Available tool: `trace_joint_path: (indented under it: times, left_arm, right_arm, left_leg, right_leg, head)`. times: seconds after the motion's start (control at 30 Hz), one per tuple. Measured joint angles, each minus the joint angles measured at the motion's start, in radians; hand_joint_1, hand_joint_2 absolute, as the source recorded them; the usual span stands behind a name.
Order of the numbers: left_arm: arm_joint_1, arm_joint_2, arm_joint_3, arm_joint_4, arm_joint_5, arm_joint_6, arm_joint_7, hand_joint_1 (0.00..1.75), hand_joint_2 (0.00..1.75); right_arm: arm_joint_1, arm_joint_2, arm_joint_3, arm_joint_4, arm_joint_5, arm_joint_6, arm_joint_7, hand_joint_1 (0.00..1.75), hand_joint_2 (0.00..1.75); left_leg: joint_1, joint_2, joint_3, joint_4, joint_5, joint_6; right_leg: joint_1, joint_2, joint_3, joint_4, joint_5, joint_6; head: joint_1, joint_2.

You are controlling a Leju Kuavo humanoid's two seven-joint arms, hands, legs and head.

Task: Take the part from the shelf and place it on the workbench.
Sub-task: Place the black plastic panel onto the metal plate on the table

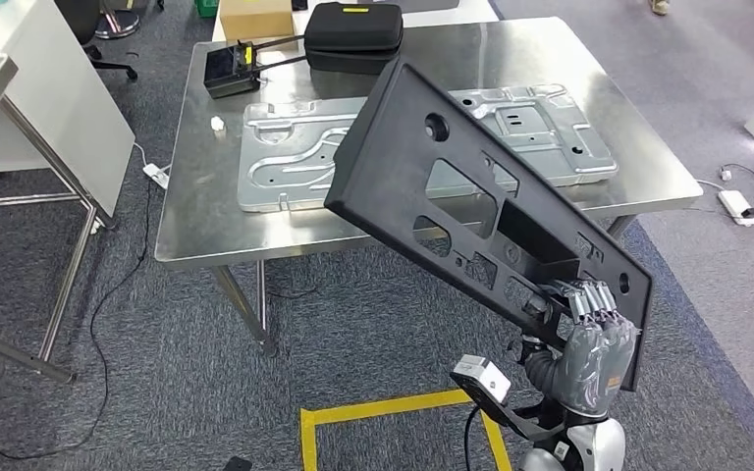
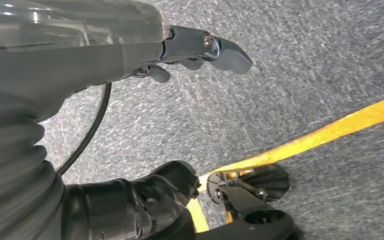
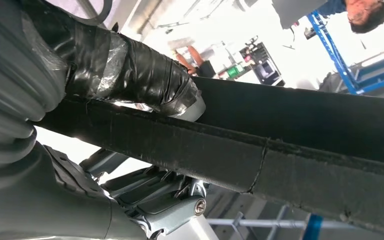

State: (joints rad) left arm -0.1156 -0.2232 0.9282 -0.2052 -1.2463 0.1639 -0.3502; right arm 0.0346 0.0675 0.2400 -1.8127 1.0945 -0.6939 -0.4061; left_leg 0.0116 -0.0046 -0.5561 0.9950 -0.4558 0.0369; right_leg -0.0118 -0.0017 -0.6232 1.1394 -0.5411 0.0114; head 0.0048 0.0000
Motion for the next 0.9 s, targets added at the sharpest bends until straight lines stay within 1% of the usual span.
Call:
trace_joint_path:
  times: [0.03,0.07,0.1,0.13,0.17,0.2,0.23,0.27,0.3,0.33,0.4,0.43,0.47,0.5,0.53,0.57,0.6,0.63,0.67,0.7,0.73,0.77,0.8,0.83,0.9]
  left_arm:
    - [-0.001,0.000,-0.001,0.000,0.000,0.000,0.000,0.00,1.75]
    - [-0.001,0.000,-0.002,0.000,0.000,-0.001,0.000,0.00,1.75]
    - [0.000,0.000,-0.002,0.000,0.000,-0.001,0.000,0.00,1.75]
    - [0.000,0.000,-0.002,0.000,0.000,-0.001,0.000,0.00,1.75]
    - [0.000,0.000,-0.003,0.000,0.000,-0.002,0.000,0.00,1.75]
    - [0.000,0.000,-0.004,0.000,0.000,-0.002,0.000,0.00,1.75]
    - [0.000,0.000,-0.006,0.000,0.000,-0.002,0.000,0.00,1.75]
    - [-0.001,0.000,-0.007,0.000,0.000,-0.002,0.000,0.00,1.75]
    - [-0.001,0.000,-0.009,0.000,0.000,-0.003,0.000,0.00,1.75]
    - [-0.001,0.000,-0.009,0.000,0.000,-0.003,0.000,0.00,1.75]
    - [-0.002,0.000,-0.010,0.000,0.000,-0.003,0.000,0.00,1.75]
    - [-0.003,0.000,-0.010,0.000,0.000,-0.003,0.000,0.00,1.75]
    - [-0.004,0.000,-0.011,0.000,0.000,-0.003,0.000,0.00,1.75]
    - [-0.004,0.000,-0.011,0.000,0.000,-0.003,0.000,0.00,1.75]
    - [-0.004,0.000,-0.011,0.000,0.000,-0.003,0.000,0.00,1.75]
    - [-0.004,0.000,-0.011,0.000,0.000,-0.003,0.000,0.00,1.75]
    - [-0.002,0.000,-0.011,0.000,0.000,-0.003,0.001,0.00,1.75]
    - [-0.001,0.000,-0.011,0.000,0.000,-0.003,0.001,0.00,1.75]
    - [-0.001,0.000,-0.011,0.000,0.000,-0.003,0.002,0.00,1.75]
    - [-0.001,0.000,-0.011,0.000,0.000,-0.003,0.002,0.00,1.75]
    - [-0.001,0.000,-0.011,0.000,0.000,-0.003,0.002,0.00,1.75]
    - [-0.002,0.000,-0.011,0.000,0.000,-0.003,0.002,0.00,1.75]
    - [-0.004,0.001,-0.012,0.000,0.000,-0.004,0.002,0.00,1.75]
    - [-0.005,0.001,-0.012,0.000,0.000,-0.004,0.002,0.00,1.75]
    - [-0.004,0.001,-0.012,0.000,0.000,-0.004,0.002,0.00,1.75]
  right_arm:
    - [-0.001,0.000,-0.001,-0.001,0.000,0.000,0.001,1.75,1.75]
    - [-0.001,0.000,-0.002,-0.001,0.000,0.000,0.002,1.75,1.75]
    - [-0.001,0.000,-0.002,0.000,0.000,0.000,0.003,1.75,1.75]
    - [-0.001,0.000,-0.002,0.000,0.000,0.000,0.003,1.75,1.75]
    - [-0.002,0.000,-0.003,0.000,0.000,0.000,0.003,1.75,1.75]
    - [-0.003,0.000,-0.003,0.000,0.000,0.000,0.004,1.75,1.75]
    - [-0.005,0.000,-0.003,0.000,0.000,0.000,0.004,1.75,1.75]
    - [-0.007,0.000,-0.002,-0.001,0.000,0.000,0.004,1.75,1.75]
    - [-0.008,0.000,-0.003,-0.001,0.000,0.000,0.004,1.75,1.75]
    - [-0.009,0.000,-0.003,-0.002,0.000,0.000,0.004,1.75,1.75]
    - [-0.009,0.000,-0.004,-0.002,0.000,0.000,0.005,1.75,1.75]
    - [-0.009,0.001,-0.005,-0.003,-0.001,0.000,0.005,1.75,1.75]
    - [-0.010,0.001,-0.006,-0.003,-0.001,0.000,0.005,1.75,1.75]
    - [-0.011,0.001,-0.007,-0.004,-0.001,0.000,0.005,1.75,1.75]
    - [-0.011,0.001,-0.007,-0.004,0.000,0.000,0.005,1.75,1.75]
    - [-0.011,0.001,-0.007,-0.004,0.000,0.000,0.005,1.75,1.75]
    - [-0.011,0.001,-0.007,-0.004,0.000,0.000,0.006,1.75,1.75]
    - [-0.011,0.001,-0.007,-0.003,0.000,0.000,0.007,1.75,1.75]
    - [-0.011,0.001,-0.008,-0.003,0.000,0.000,0.008,1.75,1.75]
    - [-0.011,0.001,-0.008,-0.003,0.000,0.000,0.008,1.75,1.75]
    - [-0.012,0.001,-0.008,-0.003,0.000,0.000,0.008,1.75,1.75]
    - [-0.013,0.001,-0.008,-0.003,0.000,0.000,0.008,1.75,1.75]
    - [-0.014,0.001,-0.008,-0.003,0.000,0.000,0.008,1.75,1.75]
    - [-0.015,0.001,-0.008,-0.003,0.000,0.000,0.008,1.75,1.75]
    - [-0.016,0.002,-0.008,-0.003,0.000,0.000,0.009,1.75,1.75]
  left_leg:
    - [0.000,0.000,0.000,0.000,-0.001,0.003]
    - [-0.001,0.000,-0.001,0.001,-0.002,0.004]
    - [-0.001,0.000,0.000,0.001,-0.003,0.005]
    - [-0.002,-0.001,0.001,0.003,-0.005,0.004]
    - [-0.001,-0.002,0.004,0.004,-0.008,0.003]
    - [-0.001,-0.003,0.007,0.006,-0.012,0.001]
    - [-0.003,-0.004,0.009,0.009,-0.016,-0.003]
    - [-0.005,-0.004,0.009,0.012,-0.020,-0.008]
    - [-0.006,-0.004,0.009,0.013,-0.022,-0.013]
    - [-0.008,-0.004,0.008,0.014,-0.024,-0.018]
    - [-0.008,-0.003,0.010,0.015,-0.029,-0.029]
    - [-0.007,-0.003,0.006,0.027,-0.038,-0.034]
    - [-0.007,-0.002,-0.006,0.058,-0.056,-0.038]
    - [-0.005,-0.001,-0.031,0.109,-0.082,-0.042]
    - [-0.003,-0.001,-0.067,0.177,-0.111,-0.045]
    - [-0.002,-0.001,-0.105,0.244,-0.134,-0.047]
    - [-0.001,-0.001,-0.134,0.289,-0.141,-0.049]
    - [-0.001,-0.001,-0.150,0.306,-0.132,-0.050]
    - [0.000,-0.001,-0.144,0.277,-0.100,-0.049]
    - [0.000,-0.001,-0.122,0.217,-0.056,-0.047]
    - [-0.001,-0.001,-0.094,0.151,-0.020,-0.044]
    - [-0.003,-0.001,-0.066,0.087,0.006,-0.040]
    - [-0.006,-0.001,-0.050,0.050,0.014,-0.034]
    - [-0.008,-0.002,-0.043,0.033,0.009,-0.029]
    - [-0.009,-0.003,-0.037,0.020,0.004,-0.015]
  right_leg:
    - [-0.001,0.000,-0.033,0.068,-0.031,0.003]
    - [-0.002,0.000,-0.064,0.128,-0.052,0.006]
    - [-0.003,0.000,-0.083,0.162,-0.056,0.008]
    - [-0.004,0.000,-0.082,0.156,-0.038,0.008]
    - [-0.004,0.000,-0.062,0.112,-0.005,0.007]
    - [-0.004,0.000,-0.031,0.042,0.033,0.005]
    - [-0.002,0.000,0.001,-0.024,0.059,0.002]
    - [0.000,0.001,0.024,-0.072,0.072,-0.002]
    - [0.003,0.001,0.036,-0.098,0.073,-0.006]
    - [0.006,0.002,0.038,-0.102,0.068,-0.010]
    - [0.002,0.003,0.042,-0.109,0.068,-0.021]
    - [-0.001,0.003,0.048,-0.114,0.067,-0.028]
    - [-0.004,0.001,0.053,-0.118,0.067,-0.034]
    - [-0.004,-0.001,0.059,-0.120,0.066,-0.039]
    - [-0.004,-0.002,0.061,-0.120,0.064,-0.043]
    - [-0.003,-0.003,0.063,-0.119,0.062,-0.046]
    - [-0.002,-0.003,0.065,-0.118,0.059,-0.047]
    - [-0.002,-0.002,0.067,-0.117,0.056,-0.047]
    - [-0.002,0.000,0.070,-0.116,0.052,-0.046]
    - [-0.002,0.001,0.076,-0.116,0.047,-0.044]
    - [-0.002,0.001,0.081,-0.115,0.043,-0.041]
    - [-0.001,0.002,0.085,-0.114,0.037,-0.036]
    - [0.000,0.002,0.085,-0.114,0.034,-0.030]
    - [0.001,0.002,0.086,-0.115,0.032,-0.024]
    - [0.002,0.002,0.088,-0.113,0.035,-0.012]
  head:
    - [0.000,0.000]
    - [0.000,0.000]
    - [0.000,0.000]
    - [0.000,0.000]
    - [0.000,0.000]
    - [0.000,0.000]
    - [0.000,0.000]
    - [0.000,0.000]
    - [0.000,0.000]
    - [0.000,0.000]
    - [-0.001,0.000]
    - [-0.001,0.000]
    - [-0.001,0.000]
    - [-0.001,0.000]
    - [-0.001,0.000]
    - [-0.001,0.000]
    - [-0.001,0.000]
    - [-0.002,0.000]
    - [-0.002,0.000]
    - [-0.001,0.000]
    - [-0.001,0.000]
    - [-0.001,0.000]
    - [-0.001,0.000]
    - [-0.001,0.000]
    - [-0.001,0.000]
